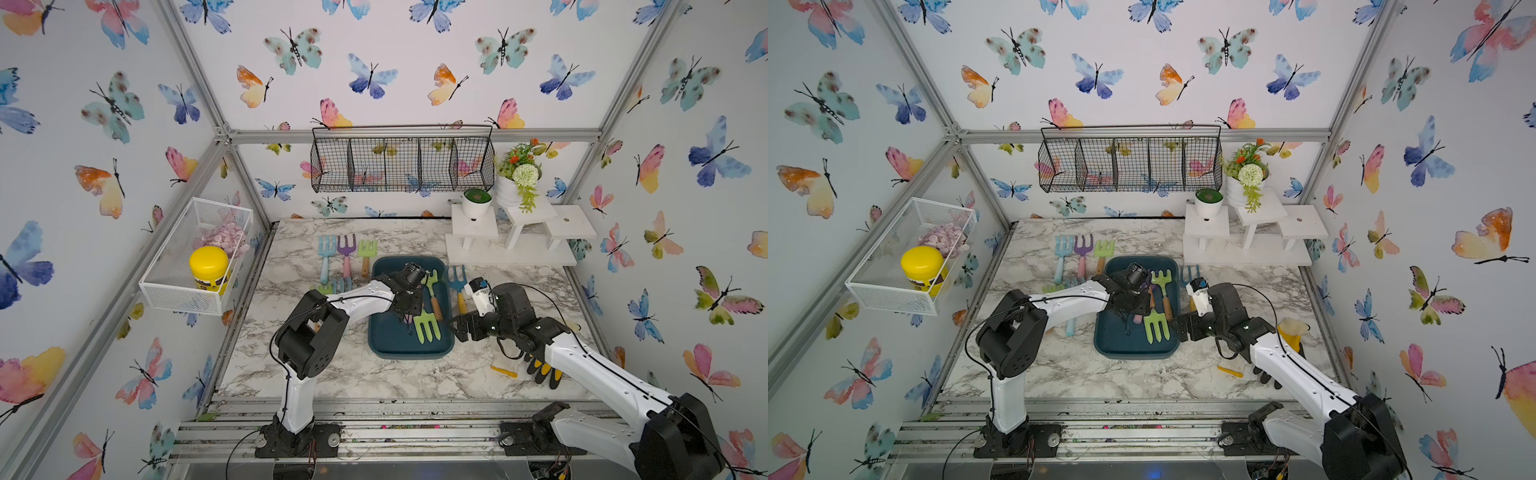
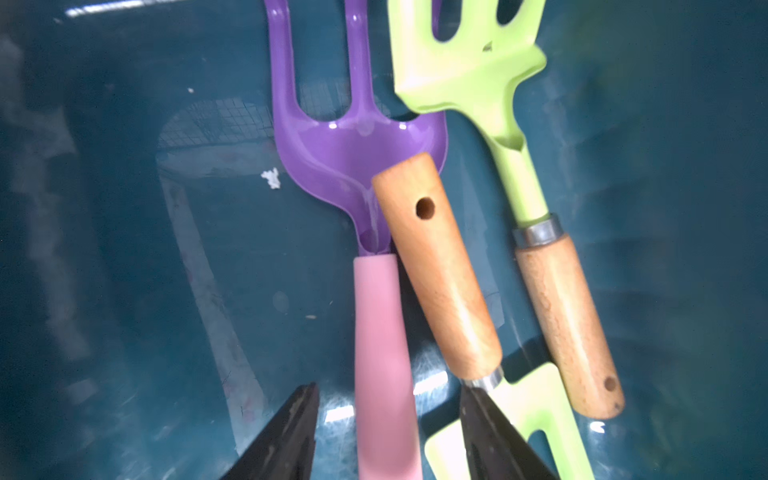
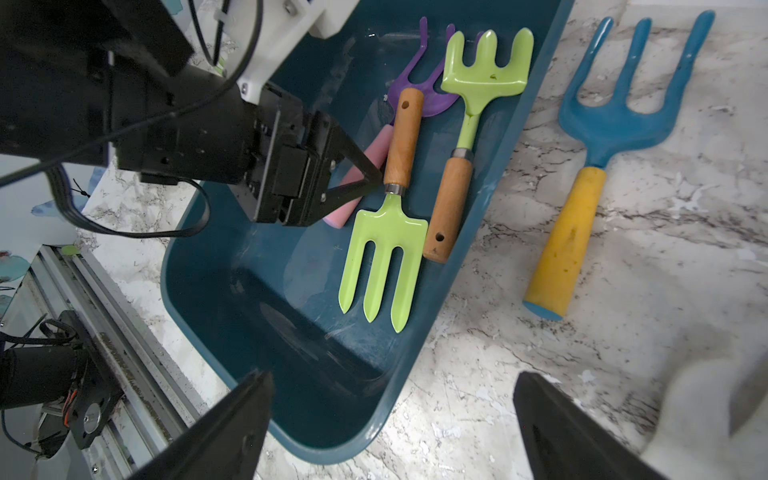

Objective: Take the hand rake out of the storage box
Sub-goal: Pick up the rake from the storage box.

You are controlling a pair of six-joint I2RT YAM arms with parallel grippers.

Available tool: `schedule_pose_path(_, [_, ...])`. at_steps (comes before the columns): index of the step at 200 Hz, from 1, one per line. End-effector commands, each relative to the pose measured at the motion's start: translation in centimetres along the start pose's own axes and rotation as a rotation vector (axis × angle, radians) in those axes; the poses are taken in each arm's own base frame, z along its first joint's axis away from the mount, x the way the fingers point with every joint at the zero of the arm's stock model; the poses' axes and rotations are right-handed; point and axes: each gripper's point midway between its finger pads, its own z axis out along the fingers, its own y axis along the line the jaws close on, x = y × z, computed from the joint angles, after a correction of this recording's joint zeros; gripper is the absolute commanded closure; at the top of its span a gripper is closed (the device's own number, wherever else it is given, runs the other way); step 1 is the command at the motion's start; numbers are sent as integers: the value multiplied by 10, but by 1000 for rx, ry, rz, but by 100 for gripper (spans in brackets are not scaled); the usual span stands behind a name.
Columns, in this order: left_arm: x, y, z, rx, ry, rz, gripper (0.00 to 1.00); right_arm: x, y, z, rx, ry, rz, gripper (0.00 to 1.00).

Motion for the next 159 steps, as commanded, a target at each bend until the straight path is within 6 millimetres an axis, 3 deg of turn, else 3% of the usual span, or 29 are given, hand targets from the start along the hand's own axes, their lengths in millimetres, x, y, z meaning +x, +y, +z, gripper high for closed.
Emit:
schedule_pose_path(1, [5,5,14,-41,31,2,44,1,1,-3,6,2,6,3])
schedule_pose_path(36, [8,9,26,-74,50,8,52,2,1,-2,4,1,4,3])
schedule_pose_path(82, [10,17,32,-113,53,8,72,2,1,-2,0,0,2,3])
schedule_pose_path(130, [7,20,23,-129,36,8,80,2,2,-2,-3,-4,1,3])
schedule_pose_path(159, [-2,21,7,-156,4,30,84,2,2,-3,-2,-5,2,3])
